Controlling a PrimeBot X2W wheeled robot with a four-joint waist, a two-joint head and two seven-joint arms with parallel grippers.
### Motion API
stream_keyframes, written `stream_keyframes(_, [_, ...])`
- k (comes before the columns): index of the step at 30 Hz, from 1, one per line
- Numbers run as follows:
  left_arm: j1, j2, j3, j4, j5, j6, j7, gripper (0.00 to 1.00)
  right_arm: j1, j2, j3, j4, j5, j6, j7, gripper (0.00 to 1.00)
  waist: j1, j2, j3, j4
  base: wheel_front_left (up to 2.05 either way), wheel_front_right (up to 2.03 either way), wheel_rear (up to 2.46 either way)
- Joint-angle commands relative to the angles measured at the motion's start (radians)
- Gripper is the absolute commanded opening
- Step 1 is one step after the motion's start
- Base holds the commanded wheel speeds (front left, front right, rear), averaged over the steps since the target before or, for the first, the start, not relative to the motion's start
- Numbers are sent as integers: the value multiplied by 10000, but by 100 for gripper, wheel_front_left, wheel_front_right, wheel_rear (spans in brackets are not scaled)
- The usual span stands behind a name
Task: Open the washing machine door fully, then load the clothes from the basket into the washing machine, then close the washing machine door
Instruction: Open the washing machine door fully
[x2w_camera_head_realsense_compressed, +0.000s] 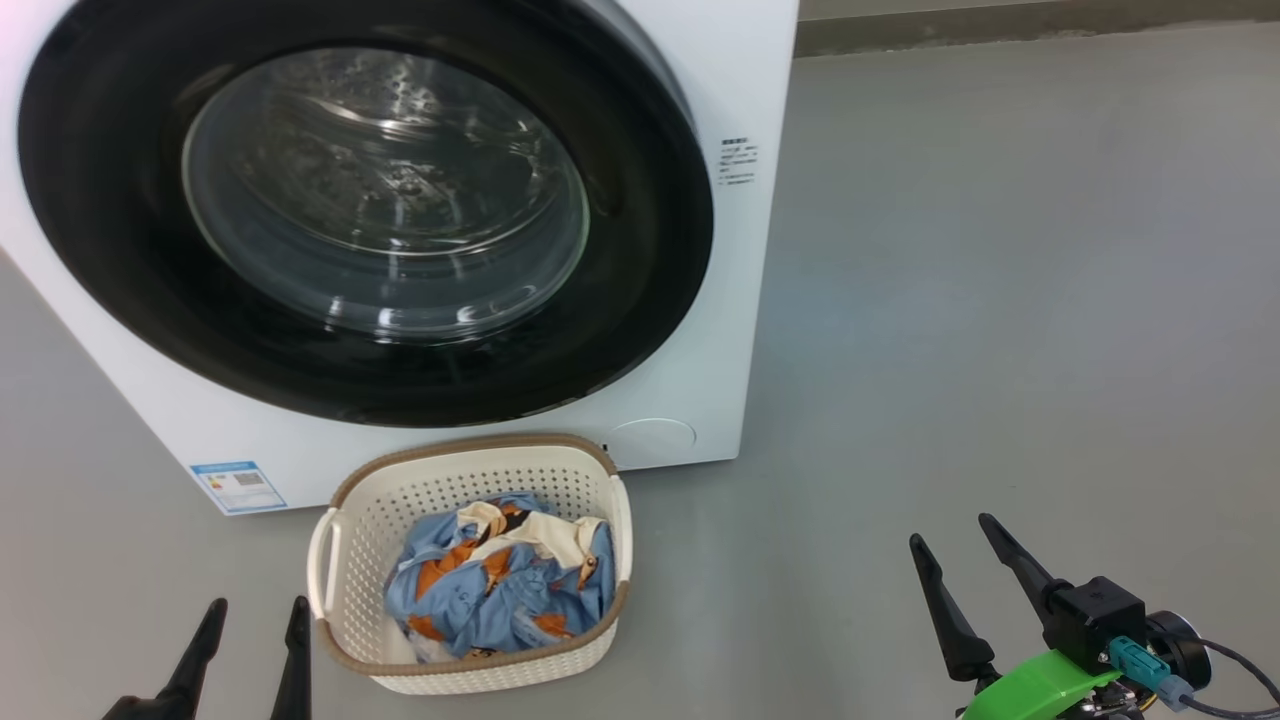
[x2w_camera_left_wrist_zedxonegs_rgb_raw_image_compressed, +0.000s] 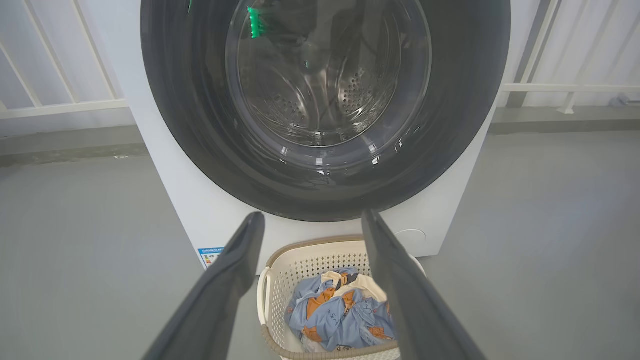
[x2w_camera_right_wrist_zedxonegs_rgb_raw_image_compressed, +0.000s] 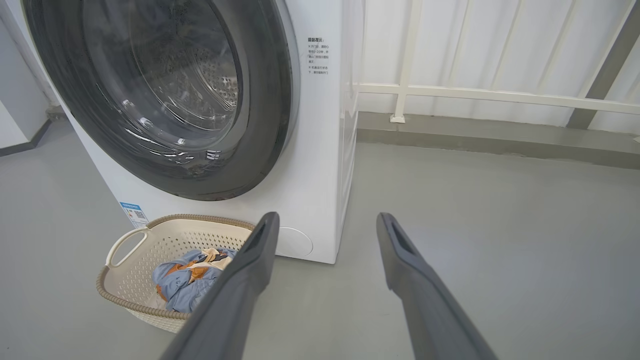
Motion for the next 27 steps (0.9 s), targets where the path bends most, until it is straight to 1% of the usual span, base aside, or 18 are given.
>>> stream_keyframes(1, [-168,130,318,-209,-17,87,-67,100,-258,-81,290,-190,71,90,-120,100,1,0,-2,0,44,44,-88])
stream_keyframes(5, [-165,130,322,-175,-38,83,-67,100,-260,-80,303,-177,75,90,-120,100,1,0,-18,-6,24,24,-49])
stream_keyframes(15, [-218,130,325,-85,-68,13,-67,100,-268,-51,352,-181,102,90,-120,100,1,0,-17,1,0,0,-1])
stream_keyframes(16, [-225,130,333,-67,-73,-1,-67,100,-270,-45,354,-173,140,90,-120,45,1,0,-19,2,0,0,0])
stream_keyframes(17, [-230,130,339,-50,-80,-13,-67,100,-273,-40,345,-168,177,90,-120,0,1,0,-21,3,0,0,0])
stream_keyframes(23, [-247,130,384,15,-103,-68,-67,100,-239,43,320,-206,433,90,-120,0,1,0,-33,13,0,0,0])
stream_keyframes(27, [-228,130,404,33,-136,-80,-67,100,-170,290,32,-219,1117,90,-120,0,1,0,-14,10,0,0,0])
